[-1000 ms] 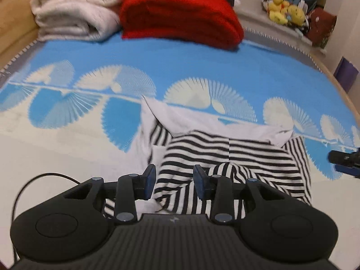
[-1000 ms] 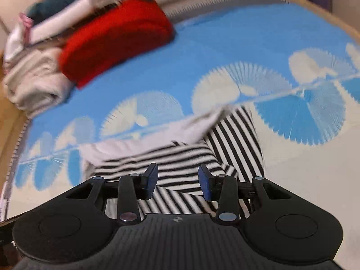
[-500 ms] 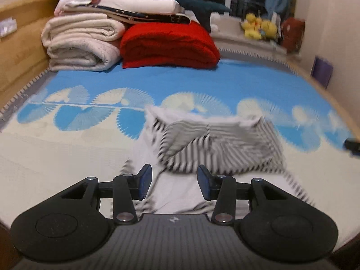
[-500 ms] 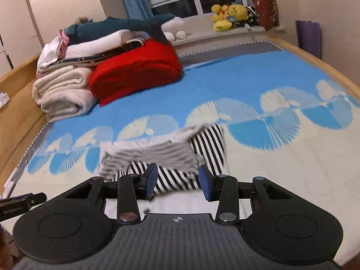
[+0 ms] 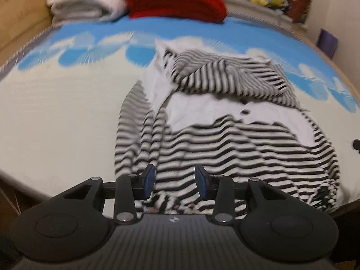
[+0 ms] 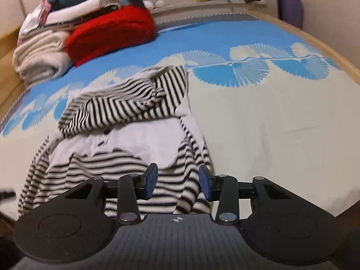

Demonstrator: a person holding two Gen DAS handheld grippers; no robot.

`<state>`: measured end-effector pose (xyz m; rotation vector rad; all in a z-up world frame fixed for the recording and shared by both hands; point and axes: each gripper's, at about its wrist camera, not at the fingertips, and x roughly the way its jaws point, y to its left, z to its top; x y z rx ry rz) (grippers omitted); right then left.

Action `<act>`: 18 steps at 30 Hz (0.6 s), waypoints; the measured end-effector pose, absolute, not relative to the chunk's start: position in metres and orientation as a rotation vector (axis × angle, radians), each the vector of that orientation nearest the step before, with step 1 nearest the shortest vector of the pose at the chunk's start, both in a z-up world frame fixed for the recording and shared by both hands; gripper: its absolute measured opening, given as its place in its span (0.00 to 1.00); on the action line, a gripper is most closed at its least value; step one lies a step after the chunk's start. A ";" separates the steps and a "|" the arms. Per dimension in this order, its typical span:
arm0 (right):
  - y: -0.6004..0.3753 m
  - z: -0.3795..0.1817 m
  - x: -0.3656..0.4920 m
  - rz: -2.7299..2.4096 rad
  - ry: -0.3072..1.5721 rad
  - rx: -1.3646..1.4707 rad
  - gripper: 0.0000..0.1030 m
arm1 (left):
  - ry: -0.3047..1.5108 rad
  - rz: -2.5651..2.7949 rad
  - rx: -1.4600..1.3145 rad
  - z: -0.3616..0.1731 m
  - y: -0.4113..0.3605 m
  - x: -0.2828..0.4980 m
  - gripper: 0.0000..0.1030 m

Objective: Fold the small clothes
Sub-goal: 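Grasp a striped sleeve cuff with the right tool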

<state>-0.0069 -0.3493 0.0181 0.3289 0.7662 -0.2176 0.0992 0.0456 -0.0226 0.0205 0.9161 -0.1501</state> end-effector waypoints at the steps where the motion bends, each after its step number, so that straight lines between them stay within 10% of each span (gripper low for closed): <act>1: -0.351 0.016 -0.005 -0.225 0.770 0.329 0.41 | 0.921 -0.142 0.000 -0.025 0.050 0.102 0.43; 18: -0.363 -0.020 0.004 -0.277 0.886 0.439 0.42 | 1.063 -0.018 -0.396 -0.051 0.107 0.137 0.45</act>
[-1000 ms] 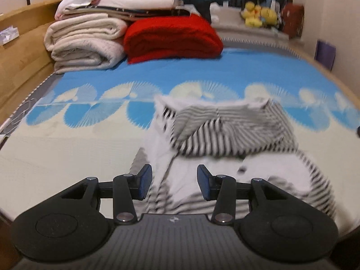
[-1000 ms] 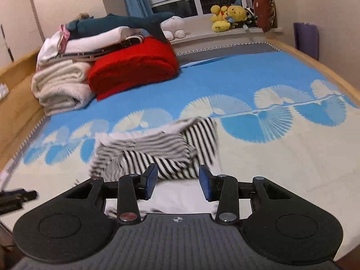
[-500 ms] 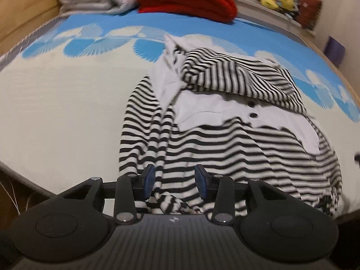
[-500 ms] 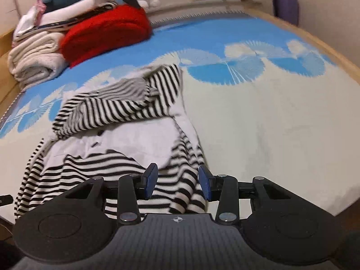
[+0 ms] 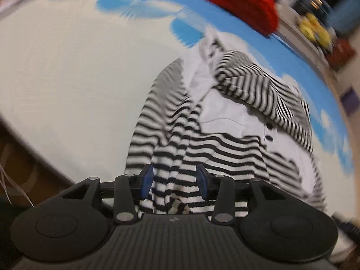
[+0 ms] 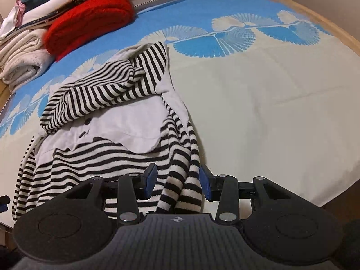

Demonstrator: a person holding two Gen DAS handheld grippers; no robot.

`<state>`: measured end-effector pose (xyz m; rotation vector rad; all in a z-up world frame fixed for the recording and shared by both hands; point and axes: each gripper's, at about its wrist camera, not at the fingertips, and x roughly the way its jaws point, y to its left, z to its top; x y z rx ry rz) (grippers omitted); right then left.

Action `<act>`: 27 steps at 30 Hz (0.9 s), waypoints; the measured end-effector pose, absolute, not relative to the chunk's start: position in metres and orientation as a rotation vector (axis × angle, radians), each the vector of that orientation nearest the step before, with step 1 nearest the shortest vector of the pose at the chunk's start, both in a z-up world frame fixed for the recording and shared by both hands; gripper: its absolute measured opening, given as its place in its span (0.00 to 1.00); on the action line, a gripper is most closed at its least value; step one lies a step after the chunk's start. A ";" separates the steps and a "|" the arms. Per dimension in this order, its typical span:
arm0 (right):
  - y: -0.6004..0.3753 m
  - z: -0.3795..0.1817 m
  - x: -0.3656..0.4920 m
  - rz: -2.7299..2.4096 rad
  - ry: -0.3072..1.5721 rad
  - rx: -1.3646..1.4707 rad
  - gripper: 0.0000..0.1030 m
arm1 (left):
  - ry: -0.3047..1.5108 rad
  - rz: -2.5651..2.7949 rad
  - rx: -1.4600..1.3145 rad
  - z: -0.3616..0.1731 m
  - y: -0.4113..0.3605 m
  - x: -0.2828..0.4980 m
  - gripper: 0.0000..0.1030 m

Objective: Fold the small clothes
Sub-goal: 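Grasp a striped sleeve cuff with the right tool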

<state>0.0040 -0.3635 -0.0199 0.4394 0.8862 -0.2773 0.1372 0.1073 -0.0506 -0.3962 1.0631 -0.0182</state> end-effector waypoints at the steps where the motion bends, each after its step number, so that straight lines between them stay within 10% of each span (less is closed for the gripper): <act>1: -0.364 -0.022 0.004 -0.280 0.894 0.443 0.43 | 1.083 -0.010 -0.428 -0.054 0.112 0.139 0.47; 9: -0.368 -0.038 0.007 -0.284 0.964 0.474 0.53 | 1.152 0.038 -0.422 -0.071 0.110 0.147 0.69; 19: -0.366 -0.064 0.014 -0.254 1.090 0.541 0.56 | 1.211 0.087 -0.392 -0.092 0.109 0.151 0.70; 22: -0.367 -0.070 0.014 -0.256 1.114 0.555 0.57 | 1.189 0.075 -0.347 -0.092 0.103 0.150 0.61; 24: -0.364 -0.071 0.014 -0.240 1.115 0.536 0.54 | 1.186 0.067 -0.310 -0.093 0.099 0.151 0.35; 27: -0.359 -0.071 0.015 -0.198 1.105 0.507 0.19 | 1.177 0.035 -0.304 -0.092 0.098 0.150 0.11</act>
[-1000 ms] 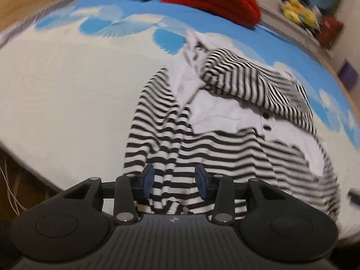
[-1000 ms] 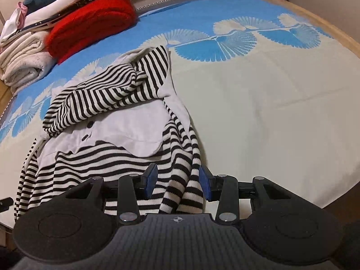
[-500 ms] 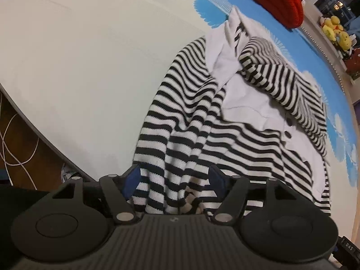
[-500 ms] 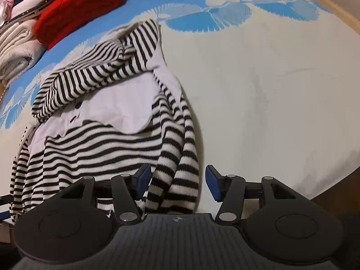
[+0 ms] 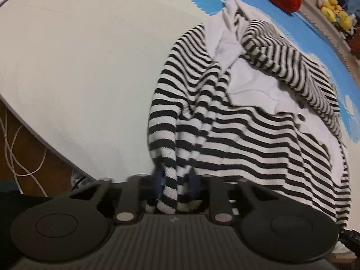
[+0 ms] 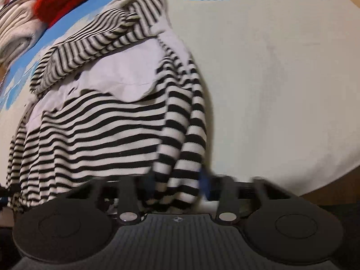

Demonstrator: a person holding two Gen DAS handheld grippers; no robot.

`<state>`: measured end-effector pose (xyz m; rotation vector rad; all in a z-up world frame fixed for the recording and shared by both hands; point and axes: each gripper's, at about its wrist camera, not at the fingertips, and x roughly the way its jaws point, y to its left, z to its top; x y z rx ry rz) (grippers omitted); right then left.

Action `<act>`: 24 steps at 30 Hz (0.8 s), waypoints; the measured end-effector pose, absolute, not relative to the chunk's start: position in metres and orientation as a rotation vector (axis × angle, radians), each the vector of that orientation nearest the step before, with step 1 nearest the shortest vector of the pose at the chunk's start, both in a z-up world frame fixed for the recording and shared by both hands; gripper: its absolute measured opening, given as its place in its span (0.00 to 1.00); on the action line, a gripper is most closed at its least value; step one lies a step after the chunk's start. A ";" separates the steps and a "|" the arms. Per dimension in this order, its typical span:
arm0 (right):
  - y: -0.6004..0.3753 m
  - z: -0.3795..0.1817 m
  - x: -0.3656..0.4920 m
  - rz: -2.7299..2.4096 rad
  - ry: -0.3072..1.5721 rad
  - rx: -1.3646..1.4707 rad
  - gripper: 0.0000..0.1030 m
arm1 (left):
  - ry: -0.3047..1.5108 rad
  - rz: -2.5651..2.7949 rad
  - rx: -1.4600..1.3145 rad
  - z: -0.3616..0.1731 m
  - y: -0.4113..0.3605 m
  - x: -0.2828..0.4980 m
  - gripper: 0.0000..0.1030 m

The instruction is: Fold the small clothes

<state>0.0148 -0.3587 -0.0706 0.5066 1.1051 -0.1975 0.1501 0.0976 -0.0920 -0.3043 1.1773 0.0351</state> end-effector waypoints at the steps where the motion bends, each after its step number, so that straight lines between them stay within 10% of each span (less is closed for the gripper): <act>1: -0.357 -0.069 0.014 -0.193 1.094 0.499 0.11 | 1.169 0.024 -0.306 -0.090 0.098 0.149 0.10; 7: -0.374 -0.023 -0.002 -0.294 0.872 0.490 0.07 | 1.057 -0.068 -0.307 -0.055 0.094 0.128 0.08; 15: -0.376 -0.060 0.000 -0.340 1.117 0.528 0.08 | 1.220 -0.008 -0.314 -0.087 0.101 0.141 0.18; 24: -0.368 -0.067 0.004 -0.333 1.168 0.482 0.34 | 1.248 0.021 -0.305 -0.089 0.102 0.139 0.33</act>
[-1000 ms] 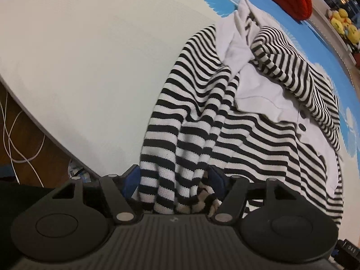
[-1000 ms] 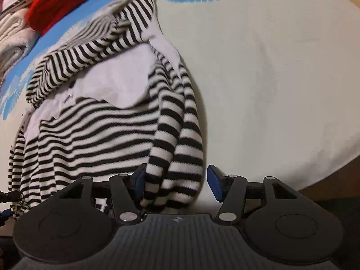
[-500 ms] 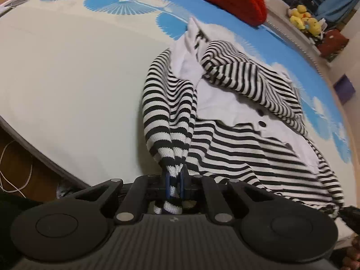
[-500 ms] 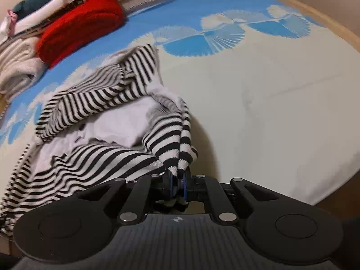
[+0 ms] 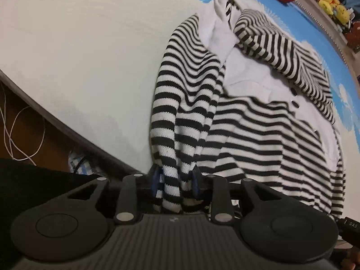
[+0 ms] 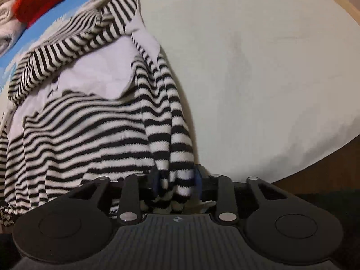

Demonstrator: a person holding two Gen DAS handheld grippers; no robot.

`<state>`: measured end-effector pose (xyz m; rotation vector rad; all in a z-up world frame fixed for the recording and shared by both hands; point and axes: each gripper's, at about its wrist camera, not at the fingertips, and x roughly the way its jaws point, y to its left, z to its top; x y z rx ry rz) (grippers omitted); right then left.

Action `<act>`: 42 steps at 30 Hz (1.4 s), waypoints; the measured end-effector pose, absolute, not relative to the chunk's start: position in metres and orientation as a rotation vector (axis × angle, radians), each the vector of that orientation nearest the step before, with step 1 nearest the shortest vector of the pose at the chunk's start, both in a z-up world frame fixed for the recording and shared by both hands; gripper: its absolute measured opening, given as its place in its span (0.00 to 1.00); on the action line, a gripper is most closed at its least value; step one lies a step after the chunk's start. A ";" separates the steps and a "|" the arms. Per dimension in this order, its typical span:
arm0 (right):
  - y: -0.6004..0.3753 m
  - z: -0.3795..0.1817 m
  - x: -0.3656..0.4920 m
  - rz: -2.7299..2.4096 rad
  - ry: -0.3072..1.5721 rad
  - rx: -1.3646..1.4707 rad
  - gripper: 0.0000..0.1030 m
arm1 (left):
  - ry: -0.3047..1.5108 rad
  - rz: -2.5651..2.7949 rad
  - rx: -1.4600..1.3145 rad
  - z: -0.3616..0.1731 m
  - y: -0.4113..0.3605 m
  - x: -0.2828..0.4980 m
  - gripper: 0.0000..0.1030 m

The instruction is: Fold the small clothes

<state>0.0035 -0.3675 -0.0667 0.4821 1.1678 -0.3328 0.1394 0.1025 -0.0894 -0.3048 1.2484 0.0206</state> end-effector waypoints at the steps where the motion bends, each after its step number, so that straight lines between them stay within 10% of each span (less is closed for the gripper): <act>1: -0.367 -0.067 0.004 -0.329 1.173 0.480 0.36 | 1.254 0.023 -0.301 -0.090 0.102 0.140 0.33; 15: -0.349 -0.069 0.005 -0.269 1.196 0.386 0.43 | 1.263 0.016 -0.243 -0.096 0.095 0.142 0.32; 22: -0.351 -0.064 0.004 -0.246 1.169 0.406 0.12 | 1.235 -0.017 -0.224 -0.090 0.090 0.140 0.11; 42: -0.375 0.050 -0.019 -0.147 0.803 0.465 0.07 | 0.965 -0.182 -0.150 0.024 0.081 0.133 0.07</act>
